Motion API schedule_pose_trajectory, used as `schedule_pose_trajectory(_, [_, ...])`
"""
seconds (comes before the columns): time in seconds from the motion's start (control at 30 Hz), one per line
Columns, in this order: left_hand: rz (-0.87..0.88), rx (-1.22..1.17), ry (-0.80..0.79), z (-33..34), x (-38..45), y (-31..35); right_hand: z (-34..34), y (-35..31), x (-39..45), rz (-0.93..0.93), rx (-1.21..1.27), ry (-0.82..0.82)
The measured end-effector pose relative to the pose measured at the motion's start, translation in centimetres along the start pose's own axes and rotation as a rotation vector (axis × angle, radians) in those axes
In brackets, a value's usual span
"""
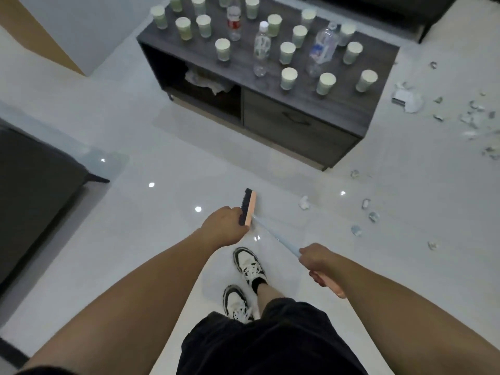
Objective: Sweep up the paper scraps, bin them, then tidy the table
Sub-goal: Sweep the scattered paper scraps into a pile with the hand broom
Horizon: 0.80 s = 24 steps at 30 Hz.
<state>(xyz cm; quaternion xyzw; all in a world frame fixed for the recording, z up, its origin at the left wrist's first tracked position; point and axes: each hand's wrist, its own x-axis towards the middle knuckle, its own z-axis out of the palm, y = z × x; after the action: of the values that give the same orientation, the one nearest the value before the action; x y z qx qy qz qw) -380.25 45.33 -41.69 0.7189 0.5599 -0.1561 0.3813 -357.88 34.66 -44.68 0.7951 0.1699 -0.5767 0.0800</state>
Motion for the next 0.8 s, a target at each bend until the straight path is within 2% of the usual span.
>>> schedule_pose_trajectory(0.13, [0.152, 0.036, -0.034, 2.6, -0.5, 5.5, -1.3, 6.0, -0.6, 0.084, 0.072, 0.102])
schedule_pose_trajectory(0.27, [0.247, 0.123, -0.101, 4.9, -1.9, 9.1, -1.2, 10.0, -2.1, 0.022, 0.001, 0.183])
schedule_pose_trajectory(0.37, [0.277, 0.18, -0.085, 5.8, -2.2, 11.0, -1.5, 13.3, -3.1, -0.036, 0.066, 0.182])
schedule_pose_trajectory(0.53, [0.28, 0.188, -0.04, 8.1, -2.5, 13.6, -1.7, 15.2, -2.0, -0.085, -0.026, 0.123])
schedule_pose_trajectory(0.8, [0.113, 0.193, -0.038, 13.7, -3.7, 16.4, -1.4, 17.5, 4.6, -0.327, -0.452, 0.034])
